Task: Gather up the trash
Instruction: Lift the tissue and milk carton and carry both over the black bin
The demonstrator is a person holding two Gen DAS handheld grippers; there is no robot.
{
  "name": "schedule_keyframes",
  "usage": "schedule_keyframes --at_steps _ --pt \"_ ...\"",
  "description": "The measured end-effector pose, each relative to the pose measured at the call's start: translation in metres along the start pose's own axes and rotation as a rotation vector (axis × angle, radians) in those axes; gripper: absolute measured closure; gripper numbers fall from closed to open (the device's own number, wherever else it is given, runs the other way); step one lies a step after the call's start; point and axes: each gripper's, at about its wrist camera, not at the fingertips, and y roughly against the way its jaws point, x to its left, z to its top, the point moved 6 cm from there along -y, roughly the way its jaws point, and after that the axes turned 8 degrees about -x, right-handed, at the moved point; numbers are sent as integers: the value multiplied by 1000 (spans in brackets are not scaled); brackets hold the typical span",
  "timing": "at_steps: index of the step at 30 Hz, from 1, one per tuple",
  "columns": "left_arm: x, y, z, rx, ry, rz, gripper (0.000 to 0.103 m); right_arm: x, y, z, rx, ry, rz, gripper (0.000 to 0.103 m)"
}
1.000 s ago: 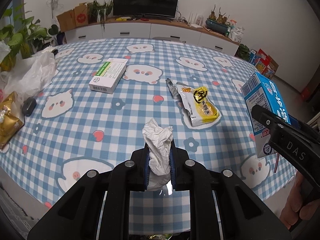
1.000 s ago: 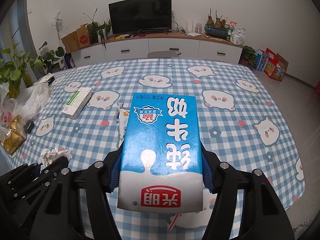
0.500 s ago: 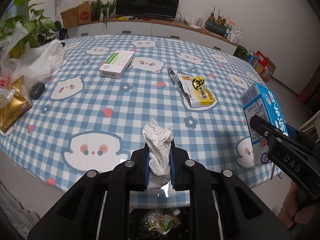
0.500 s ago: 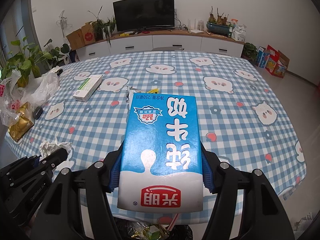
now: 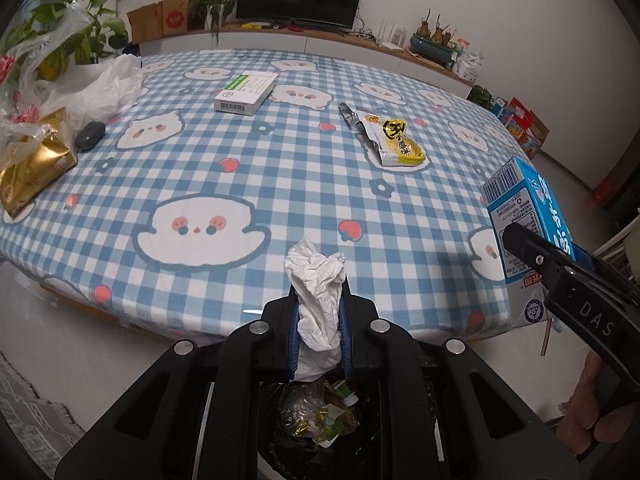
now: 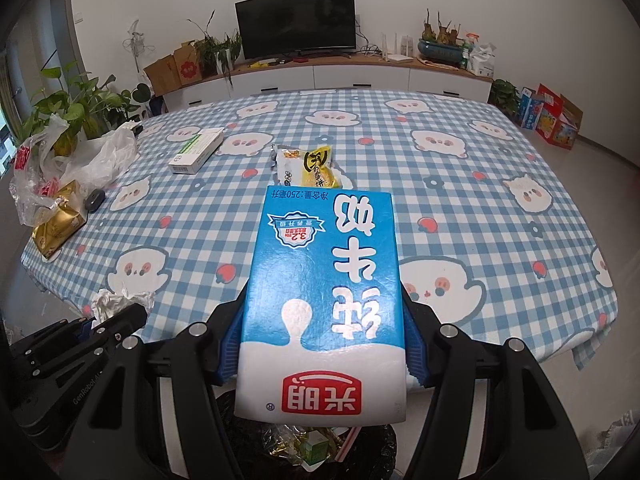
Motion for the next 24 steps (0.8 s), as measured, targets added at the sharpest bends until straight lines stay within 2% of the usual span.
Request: schedule_keyframes --at_steps 6,15,24 --pt "8 6 -29 22 5 4 88 7 13 -22 -6 5 10 43" --pt "19 18 -80 56 19 13 88 24 20 -83 51 44 20 43" --pt "31 25 -112 81 24 23 88 29 25 -119 84 36 20 43"
